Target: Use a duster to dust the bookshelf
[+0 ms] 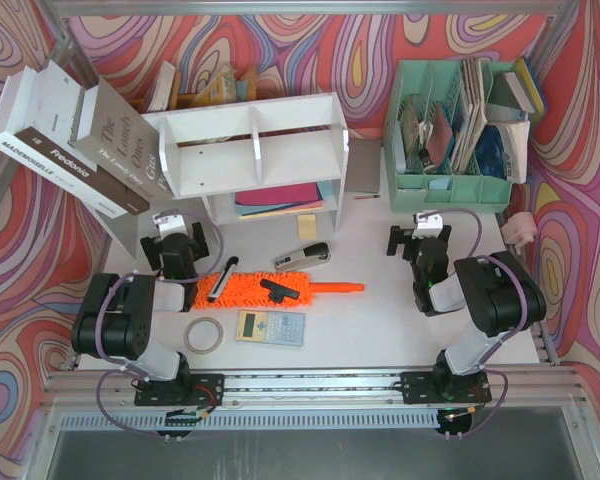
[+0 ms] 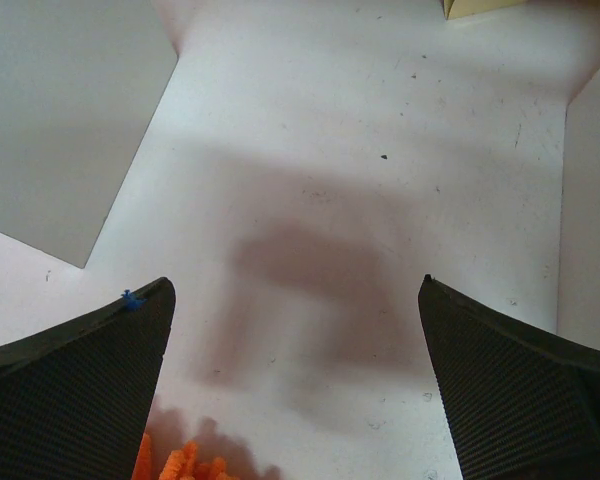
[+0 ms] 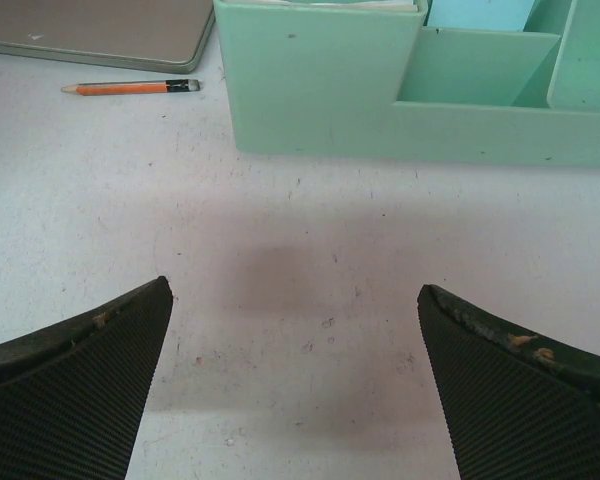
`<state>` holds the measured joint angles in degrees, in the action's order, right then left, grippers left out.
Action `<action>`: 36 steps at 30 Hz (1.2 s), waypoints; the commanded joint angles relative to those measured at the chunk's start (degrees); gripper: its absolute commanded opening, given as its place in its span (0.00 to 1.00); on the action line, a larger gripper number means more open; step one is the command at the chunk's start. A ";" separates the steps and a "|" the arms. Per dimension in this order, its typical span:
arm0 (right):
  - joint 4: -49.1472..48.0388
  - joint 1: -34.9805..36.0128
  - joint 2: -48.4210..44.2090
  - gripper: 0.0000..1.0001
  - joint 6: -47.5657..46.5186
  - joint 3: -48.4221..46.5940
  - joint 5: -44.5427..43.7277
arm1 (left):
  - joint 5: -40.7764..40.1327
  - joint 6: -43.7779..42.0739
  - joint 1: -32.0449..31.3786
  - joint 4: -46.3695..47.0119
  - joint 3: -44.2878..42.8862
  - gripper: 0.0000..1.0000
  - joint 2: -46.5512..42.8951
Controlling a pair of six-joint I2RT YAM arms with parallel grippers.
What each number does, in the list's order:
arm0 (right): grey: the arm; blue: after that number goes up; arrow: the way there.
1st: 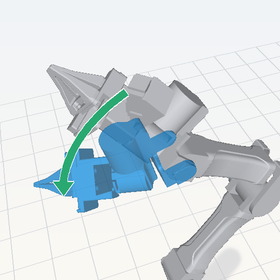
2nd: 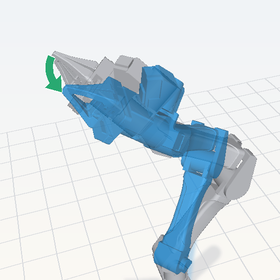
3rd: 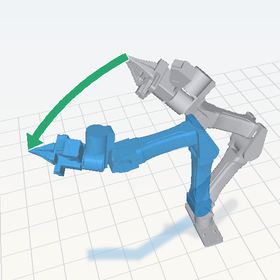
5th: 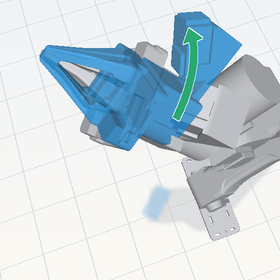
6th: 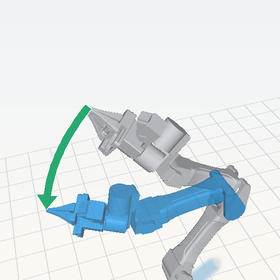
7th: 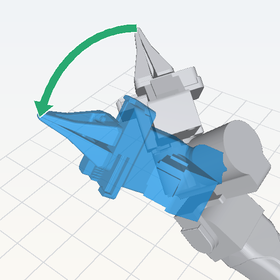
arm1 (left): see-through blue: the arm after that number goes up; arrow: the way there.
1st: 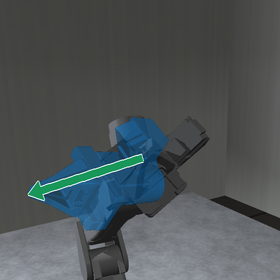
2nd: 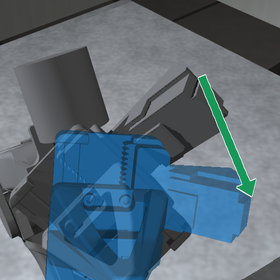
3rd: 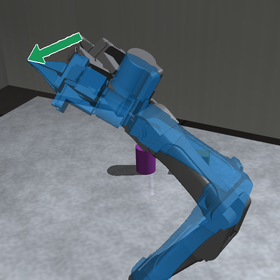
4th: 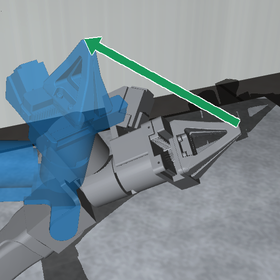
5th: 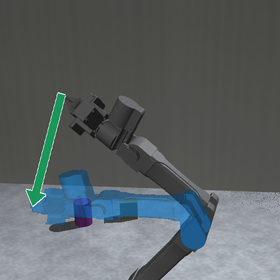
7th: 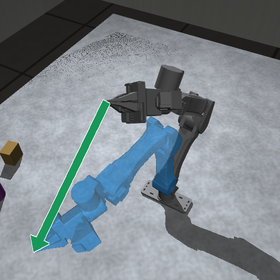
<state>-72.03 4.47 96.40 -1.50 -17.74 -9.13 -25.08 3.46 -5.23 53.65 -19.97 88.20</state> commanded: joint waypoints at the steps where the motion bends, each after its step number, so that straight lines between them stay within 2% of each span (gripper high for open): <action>1: -1.01 -0.16 0.31 0.99 0.31 -0.73 -0.63 | 0.43 0.38 0.31 0.67 -0.60 0.98 0.13; 15: -1.00 -0.16 0.29 0.99 0.27 -0.75 -0.63 | 0.82 0.29 0.39 1.36 -0.05 0.98 0.07; 24: -1.18 -0.09 0.21 0.99 0.21 -0.58 -0.73 | 2.42 -0.28 0.23 15.22 7.74 0.98 -1.34; 29: -3.30 0.00 -0.22 0.99 -0.93 0.65 0.45 | -4.76 -3.28 -4.07 14.15 10.36 0.98 -10.16; 32: -5.12 0.09 -1.40 0.99 -1.48 2.14 1.73 | -10.63 -6.20 -9.16 6.82 9.62 0.98 -18.04; 36: -6.56 0.42 -3.71 0.99 -2.20 3.92 1.58 | -18.19 -5.02 -14.28 0.39 10.62 0.98 -27.02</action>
<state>-74.22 4.49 95.68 -2.17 -15.35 -7.99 -33.91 -0.67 -16.10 60.03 -10.41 66.98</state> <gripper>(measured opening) 0.987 0.983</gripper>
